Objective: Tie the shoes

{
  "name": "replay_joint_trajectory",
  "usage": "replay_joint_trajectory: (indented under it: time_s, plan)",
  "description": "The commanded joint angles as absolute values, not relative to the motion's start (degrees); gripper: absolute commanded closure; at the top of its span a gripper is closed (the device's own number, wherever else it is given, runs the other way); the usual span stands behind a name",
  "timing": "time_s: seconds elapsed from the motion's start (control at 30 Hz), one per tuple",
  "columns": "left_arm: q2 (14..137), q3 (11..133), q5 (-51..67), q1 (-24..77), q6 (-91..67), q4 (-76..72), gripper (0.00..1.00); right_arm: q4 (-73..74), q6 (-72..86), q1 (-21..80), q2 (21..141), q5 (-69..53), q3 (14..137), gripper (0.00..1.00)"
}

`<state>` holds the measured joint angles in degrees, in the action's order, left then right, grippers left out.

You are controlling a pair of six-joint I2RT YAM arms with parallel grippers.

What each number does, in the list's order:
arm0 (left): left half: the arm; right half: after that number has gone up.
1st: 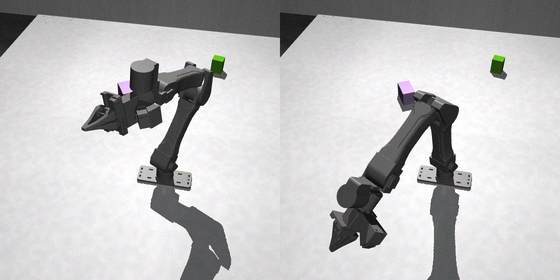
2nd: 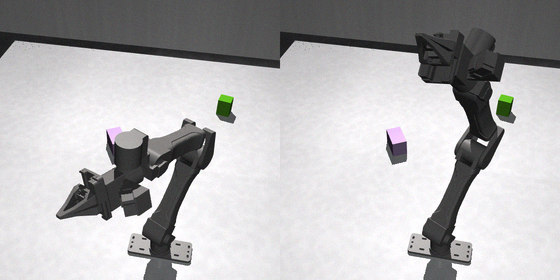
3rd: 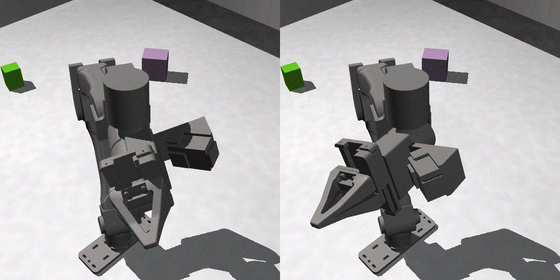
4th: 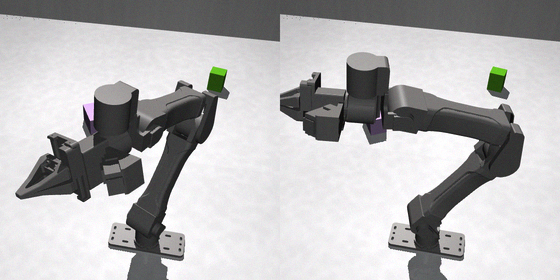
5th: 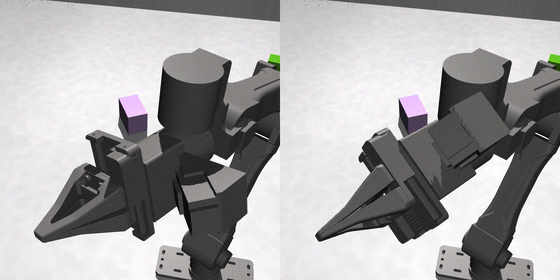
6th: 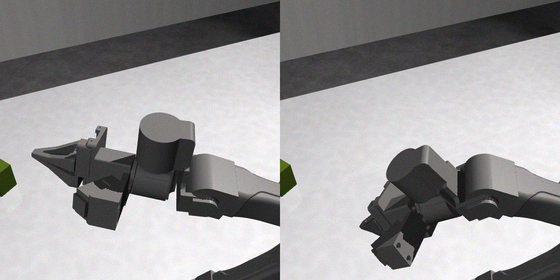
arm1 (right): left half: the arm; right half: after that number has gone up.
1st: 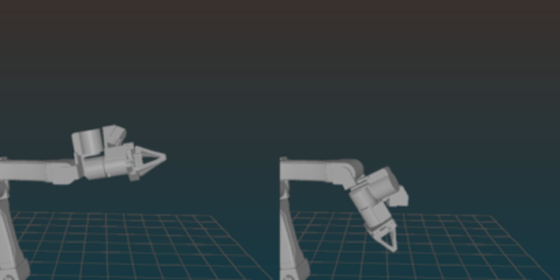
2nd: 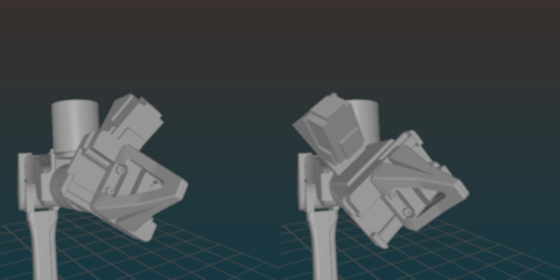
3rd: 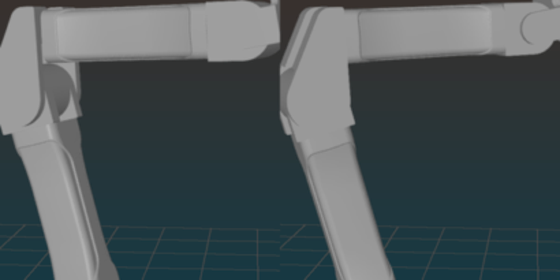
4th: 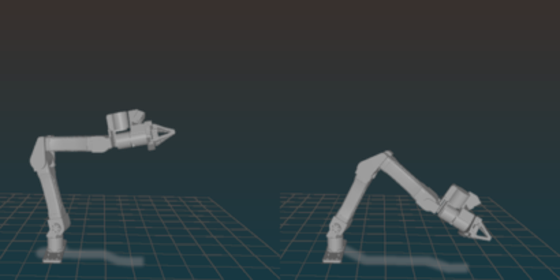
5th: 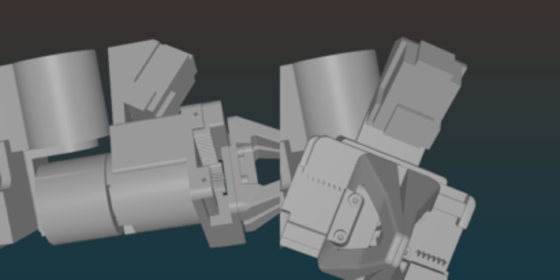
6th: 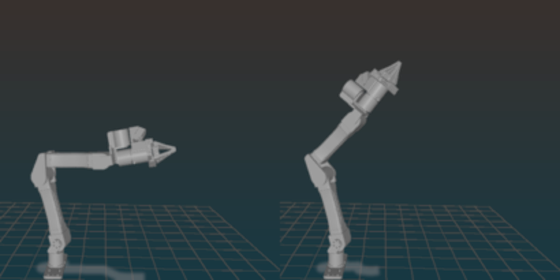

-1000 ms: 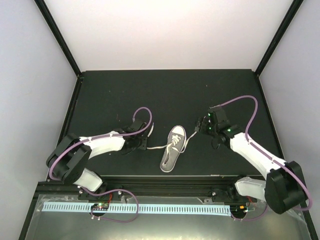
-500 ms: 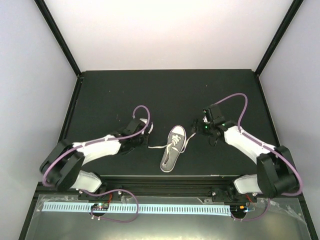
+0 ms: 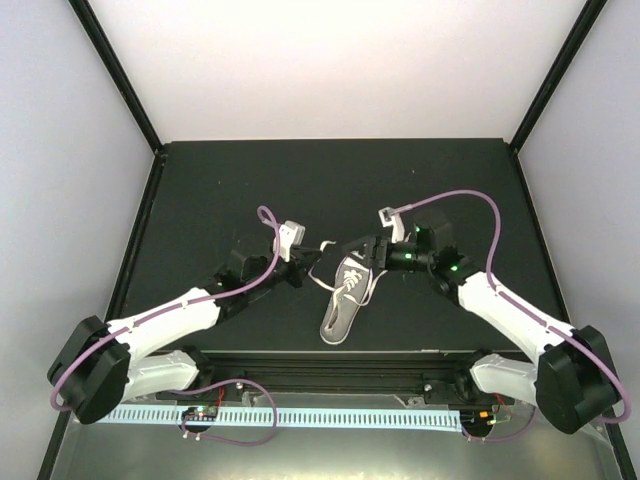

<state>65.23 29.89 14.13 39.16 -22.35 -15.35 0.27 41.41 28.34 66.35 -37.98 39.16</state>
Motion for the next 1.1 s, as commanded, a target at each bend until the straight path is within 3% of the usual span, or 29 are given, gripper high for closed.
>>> replay_joint_trajectory:
  time_s: [0.0,0.27,0.53,0.6,0.7,0.73,0.8,0.87,0.97,1.07]
  plan:
    - [64.28,30.08,17.79,40.56,-23.69,-22.00,0.99,-7.01,51.02,33.06,67.02,-41.74,38.43,0.11]
    - [64.78,30.00,21.32,43.22,-23.96,-24.96,0.98,-14.01,59.19,35.92,69.71,-37.84,36.39,0.17]
    - [65.85,31.42,25.22,44.94,-22.06,-24.41,0.98,-15.62,61.46,35.92,69.68,-35.74,36.40,0.39]
    - [66.30,31.78,25.49,45.32,-21.56,-24.23,0.98,-15.50,61.48,35.87,69.36,-35.54,36.39,0.52]
    - [66.46,31.90,24.75,45.54,-21.21,-24.10,0.98,-14.59,61.08,35.93,68.33,-34.93,36.22,0.89]
    - [66.37,31.90,24.20,45.55,-20.88,-23.70,0.92,-13.83,60.94,35.90,67.69,-34.38,36.21,0.97]
    - [66.19,31.99,21.93,45.59,-19.82,-22.29,0.69,-12.61,60.45,35.86,66.03,-33.14,36.04,0.98]
    - [66.71,32.06,19.55,45.53,-18.00,-21.20,0.55,-11.09,59.81,35.90,64.35,-32.05,36.15,0.98]
    - [68.65,33.32,17.93,45.53,-15.40,-18.43,0.48,-8.73,58.81,35.87,62.54,-31.07,36.82,0.98]
    - [71.07,34.79,17.50,45.55,-13.89,-16.56,0.48,-7.24,58.39,35.87,61.58,-30.76,37.51,0.98]
